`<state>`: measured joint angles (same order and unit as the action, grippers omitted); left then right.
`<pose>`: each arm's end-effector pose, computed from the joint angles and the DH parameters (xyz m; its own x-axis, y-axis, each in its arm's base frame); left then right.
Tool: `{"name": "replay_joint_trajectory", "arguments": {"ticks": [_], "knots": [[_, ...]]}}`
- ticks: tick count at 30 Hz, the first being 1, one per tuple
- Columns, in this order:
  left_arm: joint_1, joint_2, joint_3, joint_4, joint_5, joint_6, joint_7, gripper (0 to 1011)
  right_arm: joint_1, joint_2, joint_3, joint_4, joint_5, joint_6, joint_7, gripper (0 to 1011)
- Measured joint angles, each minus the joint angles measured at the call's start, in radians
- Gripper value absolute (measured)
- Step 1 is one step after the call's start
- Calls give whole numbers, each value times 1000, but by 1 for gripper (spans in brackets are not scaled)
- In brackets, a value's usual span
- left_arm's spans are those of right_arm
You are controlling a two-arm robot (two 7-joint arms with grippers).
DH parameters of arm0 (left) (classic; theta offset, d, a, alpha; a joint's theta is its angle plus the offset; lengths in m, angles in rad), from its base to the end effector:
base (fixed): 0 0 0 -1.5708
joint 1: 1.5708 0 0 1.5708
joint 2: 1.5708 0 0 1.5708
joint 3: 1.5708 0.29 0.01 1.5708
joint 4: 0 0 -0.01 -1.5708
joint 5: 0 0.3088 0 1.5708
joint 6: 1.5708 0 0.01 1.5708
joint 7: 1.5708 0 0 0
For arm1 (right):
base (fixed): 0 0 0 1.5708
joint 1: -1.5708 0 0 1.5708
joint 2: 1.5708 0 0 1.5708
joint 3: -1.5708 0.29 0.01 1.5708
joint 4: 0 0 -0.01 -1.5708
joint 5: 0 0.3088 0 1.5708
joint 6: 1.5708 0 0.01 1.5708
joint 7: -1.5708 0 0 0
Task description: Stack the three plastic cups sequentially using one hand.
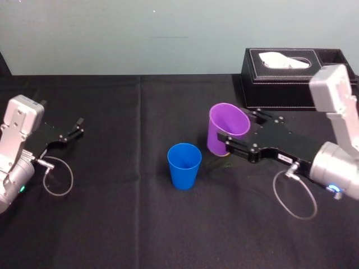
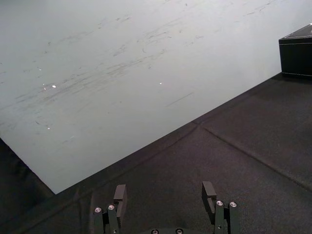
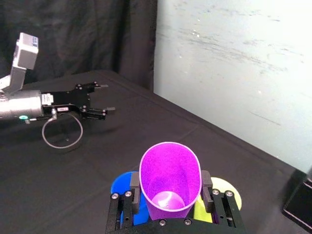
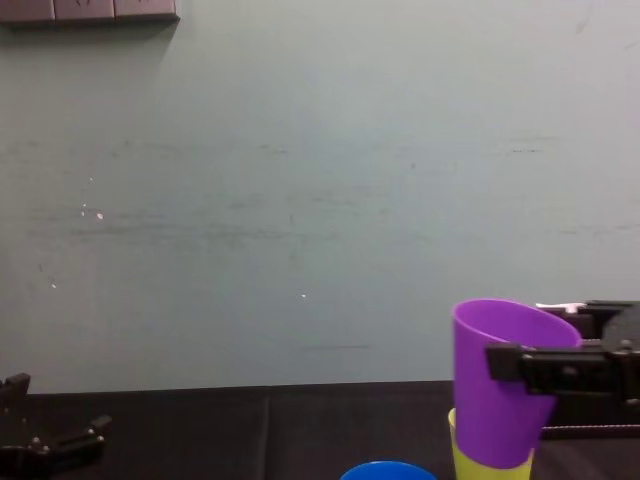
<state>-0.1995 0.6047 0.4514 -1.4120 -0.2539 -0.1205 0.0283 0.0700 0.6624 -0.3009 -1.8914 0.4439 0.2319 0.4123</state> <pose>0.3581 0.0827 -0.3023 0.2923 0.8803 0.3738 -0.9553 0.2873 0.0703 0.3160 -0.0490 -0.1951 0.7211 -0.6743 0.1590 0.6928 0.7020 -0.1649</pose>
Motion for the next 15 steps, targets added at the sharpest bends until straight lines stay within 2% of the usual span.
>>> {"name": "replay_joint_trajectory", "arguments": {"ticks": [8,15], "knots": [[0,0,0,0,0,0,0,1011,64,-25,-54,18,-25,18,15,726],[0,0,0,0,0,0,0,1011,94,-37,-85,31,-37,26,27,726]]}}
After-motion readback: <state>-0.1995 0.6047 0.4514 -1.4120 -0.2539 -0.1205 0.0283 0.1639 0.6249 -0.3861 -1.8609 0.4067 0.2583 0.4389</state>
